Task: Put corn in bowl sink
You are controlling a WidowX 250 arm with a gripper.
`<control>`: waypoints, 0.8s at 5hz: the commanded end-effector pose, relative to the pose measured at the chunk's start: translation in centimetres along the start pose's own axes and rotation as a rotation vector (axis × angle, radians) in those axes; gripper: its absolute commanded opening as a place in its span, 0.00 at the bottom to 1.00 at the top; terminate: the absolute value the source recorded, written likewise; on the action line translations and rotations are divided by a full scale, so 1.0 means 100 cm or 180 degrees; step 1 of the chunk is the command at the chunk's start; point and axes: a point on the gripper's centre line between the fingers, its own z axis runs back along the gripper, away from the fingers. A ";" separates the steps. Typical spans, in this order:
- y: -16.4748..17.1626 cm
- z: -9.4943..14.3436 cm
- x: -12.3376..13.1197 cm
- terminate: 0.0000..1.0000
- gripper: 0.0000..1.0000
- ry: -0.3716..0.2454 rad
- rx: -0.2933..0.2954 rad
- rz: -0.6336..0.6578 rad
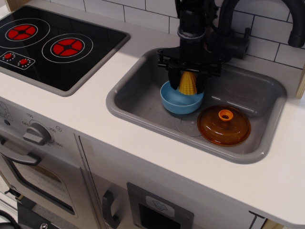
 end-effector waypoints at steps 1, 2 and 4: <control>0.007 0.010 0.011 0.00 0.00 -0.0099 0.0004 0.0001; 0.010 0.007 0.008 0.00 1.00 -0.0139 0.0039 -0.0045; 0.011 0.019 0.007 0.00 1.00 -0.0134 -0.0005 -0.0005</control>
